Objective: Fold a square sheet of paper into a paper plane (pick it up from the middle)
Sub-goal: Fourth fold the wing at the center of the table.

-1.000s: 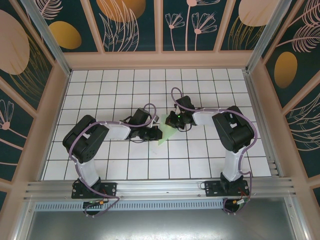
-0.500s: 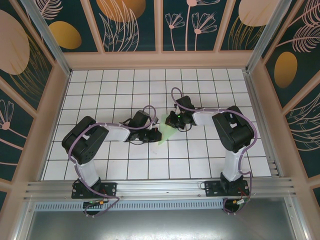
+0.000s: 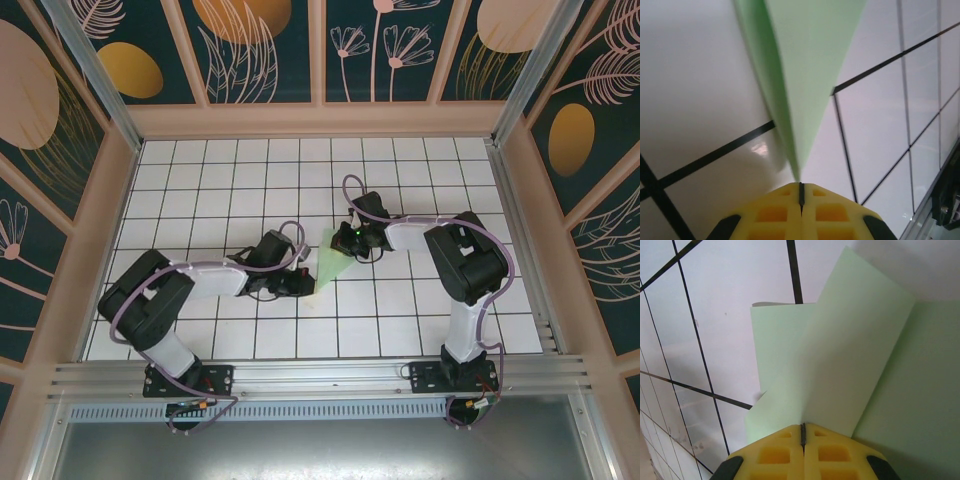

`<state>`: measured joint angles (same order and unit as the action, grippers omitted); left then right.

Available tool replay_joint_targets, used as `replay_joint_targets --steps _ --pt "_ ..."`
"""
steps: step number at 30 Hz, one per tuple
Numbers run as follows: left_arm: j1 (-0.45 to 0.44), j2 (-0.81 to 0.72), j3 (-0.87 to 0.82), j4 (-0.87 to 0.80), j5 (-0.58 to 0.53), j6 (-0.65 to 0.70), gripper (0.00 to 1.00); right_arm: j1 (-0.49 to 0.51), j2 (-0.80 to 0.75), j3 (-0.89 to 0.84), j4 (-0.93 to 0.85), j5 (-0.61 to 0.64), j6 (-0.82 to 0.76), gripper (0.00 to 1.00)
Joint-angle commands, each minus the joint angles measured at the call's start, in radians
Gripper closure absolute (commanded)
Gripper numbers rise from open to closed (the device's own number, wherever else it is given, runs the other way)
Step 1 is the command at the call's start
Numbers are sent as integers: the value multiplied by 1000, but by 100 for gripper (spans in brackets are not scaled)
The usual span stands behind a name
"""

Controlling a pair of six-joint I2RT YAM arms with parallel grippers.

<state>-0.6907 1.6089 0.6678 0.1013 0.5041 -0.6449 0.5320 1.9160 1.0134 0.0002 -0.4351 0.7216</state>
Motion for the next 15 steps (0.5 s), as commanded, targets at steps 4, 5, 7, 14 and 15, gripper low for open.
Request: replay_joint_targets --steps 4,5,7,14,15 --pt "-4 -94 51 42 -98 13 99 10 86 -33 -92 121 20 100" --pt "-4 -86 50 66 -87 3 99 10 88 -32 -91 121 21 100" --pt "-4 -49 62 96 -43 -16 98 10 89 -30 -88 119 23 100" --pt "-6 82 70 158 65 -69 98 10 91 -17 -92 112 22 100" --pt "-6 94 70 150 62 -67 98 10 91 -15 -92 110 22 100"
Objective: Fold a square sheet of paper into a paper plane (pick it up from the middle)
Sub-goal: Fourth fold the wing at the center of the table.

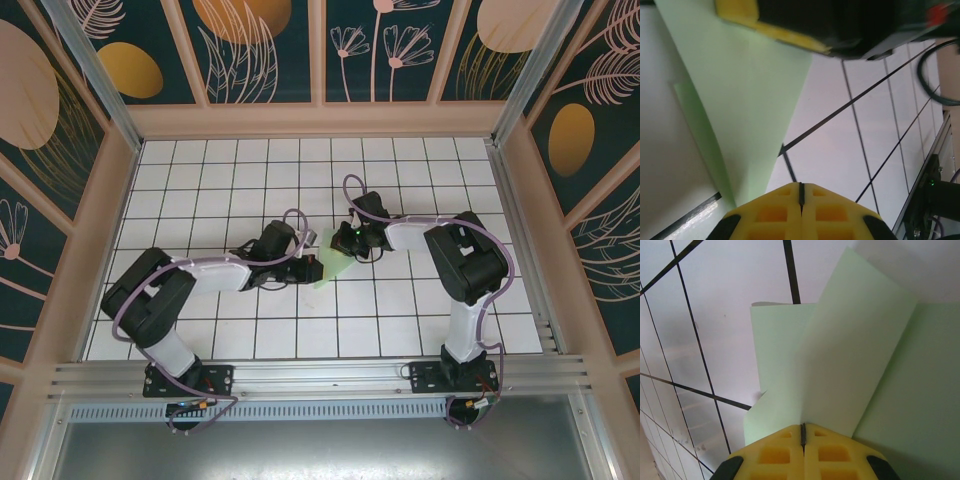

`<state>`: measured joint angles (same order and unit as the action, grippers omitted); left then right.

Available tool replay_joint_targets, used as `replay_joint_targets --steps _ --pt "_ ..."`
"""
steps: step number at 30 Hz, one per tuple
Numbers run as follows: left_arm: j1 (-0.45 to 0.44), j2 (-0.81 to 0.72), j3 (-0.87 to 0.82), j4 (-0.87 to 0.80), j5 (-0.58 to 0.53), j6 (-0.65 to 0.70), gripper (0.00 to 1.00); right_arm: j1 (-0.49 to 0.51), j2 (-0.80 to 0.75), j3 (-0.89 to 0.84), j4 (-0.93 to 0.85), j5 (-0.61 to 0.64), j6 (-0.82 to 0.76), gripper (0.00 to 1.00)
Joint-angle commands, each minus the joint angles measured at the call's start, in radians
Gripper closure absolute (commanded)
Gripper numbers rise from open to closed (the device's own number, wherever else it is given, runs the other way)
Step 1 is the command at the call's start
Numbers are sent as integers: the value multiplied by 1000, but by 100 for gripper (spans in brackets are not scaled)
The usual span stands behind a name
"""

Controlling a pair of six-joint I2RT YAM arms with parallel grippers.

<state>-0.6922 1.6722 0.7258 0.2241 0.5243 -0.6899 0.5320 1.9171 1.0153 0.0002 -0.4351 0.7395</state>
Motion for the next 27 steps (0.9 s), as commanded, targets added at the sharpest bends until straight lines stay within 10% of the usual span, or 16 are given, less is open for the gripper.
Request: replay_joint_targets --steps 1,27 --pt "-3 35 14 18 31 -19 99 10 91 -17 -92 110 4 100" --pt "-3 70 -35 24 -18 6 100 10 57 -27 -81 96 -4 100"
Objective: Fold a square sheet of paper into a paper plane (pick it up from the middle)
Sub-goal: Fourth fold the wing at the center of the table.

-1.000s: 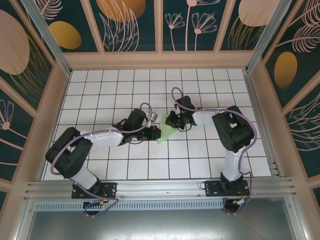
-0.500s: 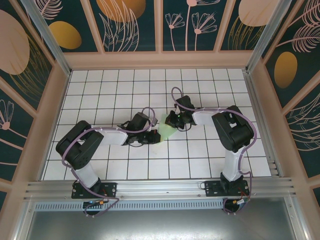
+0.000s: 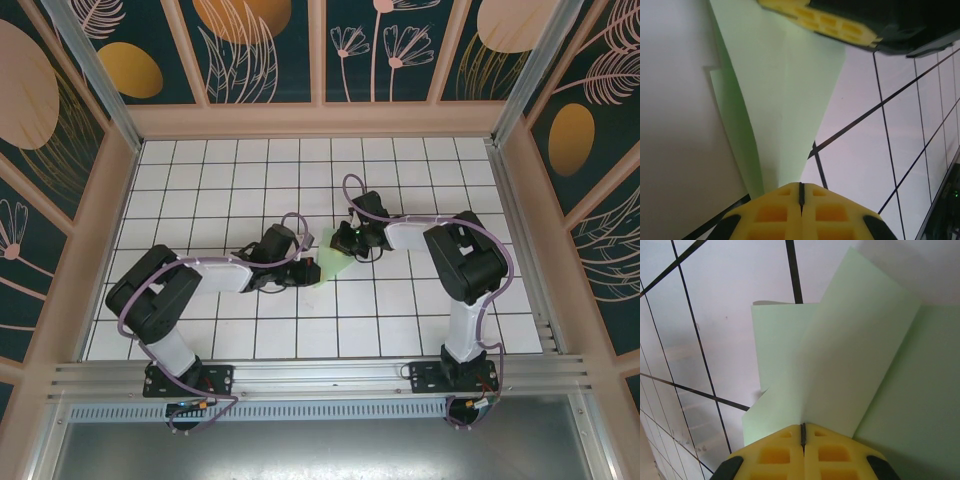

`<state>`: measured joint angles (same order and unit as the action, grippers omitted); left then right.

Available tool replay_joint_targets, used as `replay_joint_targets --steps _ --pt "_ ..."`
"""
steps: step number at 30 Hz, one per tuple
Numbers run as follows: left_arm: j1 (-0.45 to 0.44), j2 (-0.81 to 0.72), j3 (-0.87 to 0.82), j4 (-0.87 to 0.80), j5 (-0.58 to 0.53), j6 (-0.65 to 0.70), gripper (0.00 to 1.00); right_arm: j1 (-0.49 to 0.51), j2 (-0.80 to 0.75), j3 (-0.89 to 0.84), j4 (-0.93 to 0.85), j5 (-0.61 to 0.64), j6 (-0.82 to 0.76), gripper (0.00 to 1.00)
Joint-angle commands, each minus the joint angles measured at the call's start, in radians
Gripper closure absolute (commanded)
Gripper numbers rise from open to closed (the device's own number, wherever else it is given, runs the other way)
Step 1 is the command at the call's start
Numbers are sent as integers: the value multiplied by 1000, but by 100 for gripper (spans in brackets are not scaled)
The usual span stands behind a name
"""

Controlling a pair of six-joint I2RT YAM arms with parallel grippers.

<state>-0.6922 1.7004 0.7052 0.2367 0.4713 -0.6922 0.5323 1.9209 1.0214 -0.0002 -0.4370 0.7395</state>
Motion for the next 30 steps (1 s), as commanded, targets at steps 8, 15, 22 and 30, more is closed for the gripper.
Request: replay_joint_targets --steps 8,15,22,30 --pt "-3 71 -15 -66 5 17 100 28 -35 -38 -48 99 -52 100" --pt "-3 75 -29 -66 5 15 100 81 -189 -106 61 103 -147 99" --pt "-3 69 -38 -55 8 12 100 162 -150 -117 70 99 -99 100" --pt "-3 59 -45 -42 7 6 100 169 -128 -158 86 61 -56 100"
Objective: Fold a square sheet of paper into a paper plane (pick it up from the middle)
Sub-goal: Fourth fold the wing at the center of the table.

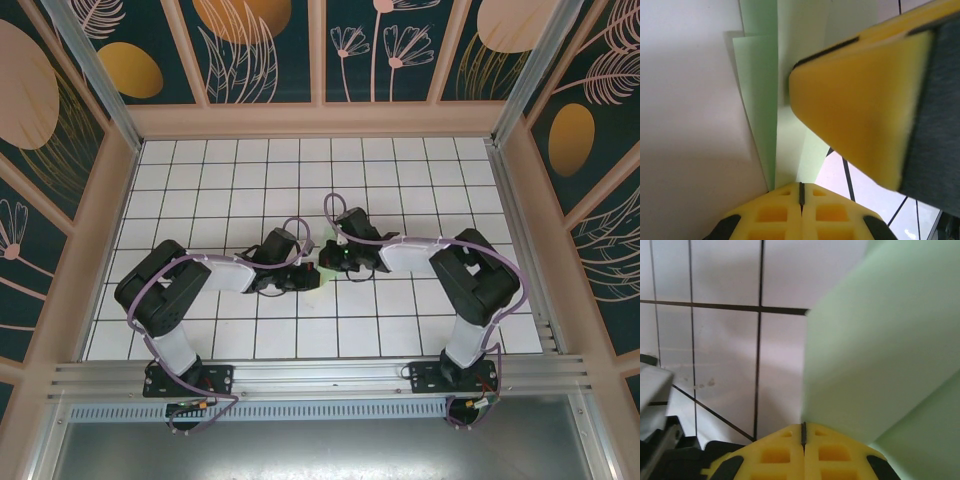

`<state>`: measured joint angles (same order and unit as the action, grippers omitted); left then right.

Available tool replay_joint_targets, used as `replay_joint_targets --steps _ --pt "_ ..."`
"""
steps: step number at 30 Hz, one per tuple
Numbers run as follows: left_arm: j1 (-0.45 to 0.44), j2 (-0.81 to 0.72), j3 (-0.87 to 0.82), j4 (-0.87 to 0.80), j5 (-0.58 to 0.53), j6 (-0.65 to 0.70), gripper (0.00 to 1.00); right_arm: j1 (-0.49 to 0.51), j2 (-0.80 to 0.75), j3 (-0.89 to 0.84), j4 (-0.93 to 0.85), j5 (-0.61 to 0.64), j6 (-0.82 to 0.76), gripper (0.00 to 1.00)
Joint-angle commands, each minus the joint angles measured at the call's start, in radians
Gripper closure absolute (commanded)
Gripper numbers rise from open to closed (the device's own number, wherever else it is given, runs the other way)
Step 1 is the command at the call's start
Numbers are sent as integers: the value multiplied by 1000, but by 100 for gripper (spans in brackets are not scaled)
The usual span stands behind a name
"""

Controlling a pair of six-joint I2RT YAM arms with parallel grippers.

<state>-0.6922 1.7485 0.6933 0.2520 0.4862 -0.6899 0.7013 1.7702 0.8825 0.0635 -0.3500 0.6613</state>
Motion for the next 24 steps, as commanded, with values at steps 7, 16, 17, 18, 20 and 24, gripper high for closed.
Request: replay_joint_targets --steps 7,16,17,18,20,24 --pt "-4 5 -31 -52 -3 2 100 -2 54 -24 9 -27 26 100" --pt "-3 -109 -15 -12 3 -6 96 -6 73 -10 -49 11 18 100" --pt "-2 -115 -17 -2 3 -9 95 -7 73 -9 -49 8 17 100" --pt "-2 -118 -18 2 -2 -10 95 -7 73 -8 -47 5 17 100" --pt "-2 -108 -17 -1 -18 -8 95 -6 71 -9 -41 2 17 100" --pt "-2 -63 -11 -23 -30 -8 100 -9 71 -9 -37 -4 18 100"
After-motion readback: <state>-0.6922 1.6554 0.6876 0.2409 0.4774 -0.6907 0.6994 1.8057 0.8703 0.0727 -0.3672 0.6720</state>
